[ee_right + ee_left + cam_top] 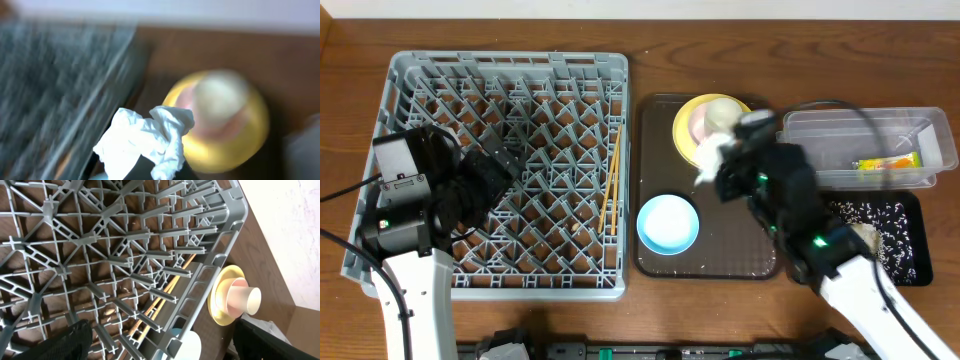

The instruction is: Sort waste into correct bins and load items into the dishwasher rack

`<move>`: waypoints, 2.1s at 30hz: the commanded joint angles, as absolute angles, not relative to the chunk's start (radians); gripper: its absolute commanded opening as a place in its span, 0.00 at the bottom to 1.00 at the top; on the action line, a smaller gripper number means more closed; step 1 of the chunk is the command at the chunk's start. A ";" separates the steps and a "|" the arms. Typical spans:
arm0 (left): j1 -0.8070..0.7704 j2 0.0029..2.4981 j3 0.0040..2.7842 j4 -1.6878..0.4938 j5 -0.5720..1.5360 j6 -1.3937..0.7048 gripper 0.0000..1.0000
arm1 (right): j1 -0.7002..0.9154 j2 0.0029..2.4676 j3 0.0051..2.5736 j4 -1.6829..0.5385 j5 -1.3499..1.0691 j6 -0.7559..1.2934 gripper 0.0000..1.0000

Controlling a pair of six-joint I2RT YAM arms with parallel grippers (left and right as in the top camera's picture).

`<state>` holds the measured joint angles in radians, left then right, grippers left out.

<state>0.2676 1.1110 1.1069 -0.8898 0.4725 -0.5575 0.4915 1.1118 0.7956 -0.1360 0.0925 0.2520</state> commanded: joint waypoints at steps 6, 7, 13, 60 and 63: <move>0.273 1.112 1.123 -0.890 0.482 -0.559 0.91 | 0.042 1.124 0.827 0.023 0.279 0.299 0.01; 0.273 1.112 1.123 -0.890 0.482 -0.559 0.91 | -0.056 1.151 0.830 0.041 0.227 0.340 0.01; 0.273 1.112 1.123 -0.890 0.482 -0.559 0.91 | -0.447 1.372 0.876 0.051 -0.233 0.513 0.01; 0.273 1.112 1.123 -0.890 0.482 -0.559 0.91 | -0.292 1.393 1.271 -0.490 -0.322 0.125 0.99; 0.273 1.112 1.123 -0.890 0.482 -0.559 0.91 | -0.171 1.391 1.391 -0.601 -0.306 0.050 0.99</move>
